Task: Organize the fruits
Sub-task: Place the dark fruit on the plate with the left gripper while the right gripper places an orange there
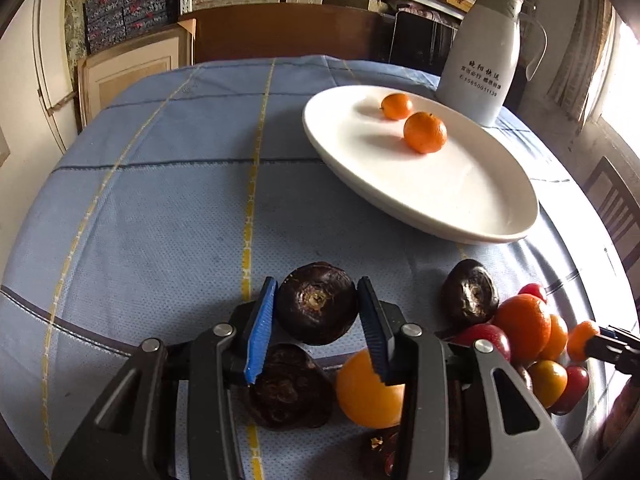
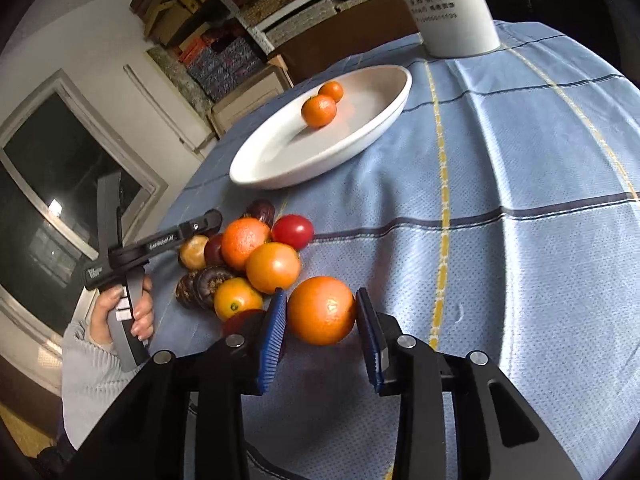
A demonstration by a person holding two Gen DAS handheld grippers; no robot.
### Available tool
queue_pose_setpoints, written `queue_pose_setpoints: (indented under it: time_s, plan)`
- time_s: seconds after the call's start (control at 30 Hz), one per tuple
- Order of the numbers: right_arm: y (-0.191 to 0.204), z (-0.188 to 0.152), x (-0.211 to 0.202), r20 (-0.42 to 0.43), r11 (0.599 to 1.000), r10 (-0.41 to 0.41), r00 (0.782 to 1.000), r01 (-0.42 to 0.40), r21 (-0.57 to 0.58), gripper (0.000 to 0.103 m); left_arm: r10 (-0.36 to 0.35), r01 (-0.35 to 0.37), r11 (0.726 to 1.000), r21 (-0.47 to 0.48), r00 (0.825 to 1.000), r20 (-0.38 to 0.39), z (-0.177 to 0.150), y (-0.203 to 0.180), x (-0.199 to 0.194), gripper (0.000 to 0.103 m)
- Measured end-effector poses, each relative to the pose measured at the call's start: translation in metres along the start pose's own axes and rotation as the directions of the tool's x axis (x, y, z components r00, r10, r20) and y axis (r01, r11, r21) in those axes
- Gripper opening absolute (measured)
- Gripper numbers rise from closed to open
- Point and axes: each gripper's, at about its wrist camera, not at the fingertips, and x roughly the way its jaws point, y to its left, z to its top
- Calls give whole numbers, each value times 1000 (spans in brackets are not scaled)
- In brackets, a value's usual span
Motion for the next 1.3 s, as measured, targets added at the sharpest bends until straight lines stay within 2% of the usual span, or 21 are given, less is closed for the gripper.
queue_pose_setpoints:
  time_s: [0.23, 0.33, 0.43, 0.53, 0.63, 0.7, 0.83, 1.03, 1.13, 1.3]
  plan:
    - [-5, 9, -8, 58, 1000, -22, 998, 21, 21, 36, -41, 42, 999, -5, 994, 97, 9, -11, -27, 40]
    - [3, 34, -8, 75, 999, -33, 997, 32, 10, 35, -62, 61, 998, 8, 992, 109, 27, -26, -28, 40]
    - [18, 69, 0, 110, 999, -38, 993, 40, -18, 35, -38, 32, 998, 49, 992, 122, 46, -48, -22, 40]
    - [31, 101, 24, 126, 997, -63, 990, 69, -42, 35, -20, 12, 997, 72, 994, 112, 57, -63, -5, 40]
    - [38, 117, 52, 124, 993, -92, 988, 100, -61, 36, -13, 7, 997, 74, 997, 80, 61, -65, 13, 40]
    - [41, 118, 67, 113, 988, -118, 987, 127, -84, 36, -15, 12, 997, 70, 998, 54, 59, -62, 24, 42]
    - [42, 112, 77, 101, 979, -146, 984, 159, -130, 39, -26, 22, 997, 71, 998, 57, 59, -61, 26, 48]
    - [40, 106, 62, 124, 984, -132, 983, 145, -104, 43, 4, -8, 998, 57, 997, 71, 53, -56, 18, 51]
    - [37, 101, 55, 111, 985, -126, 986, 138, -102, 44, 16, -18, 999, 32, 998, 67, 47, -44, 11, 59]
    - [33, 97, 48, 96, 988, -113, 989, 122, -96, 53, 43, -42, 999, -21, 996, 75, 37, -21, -5, 63]
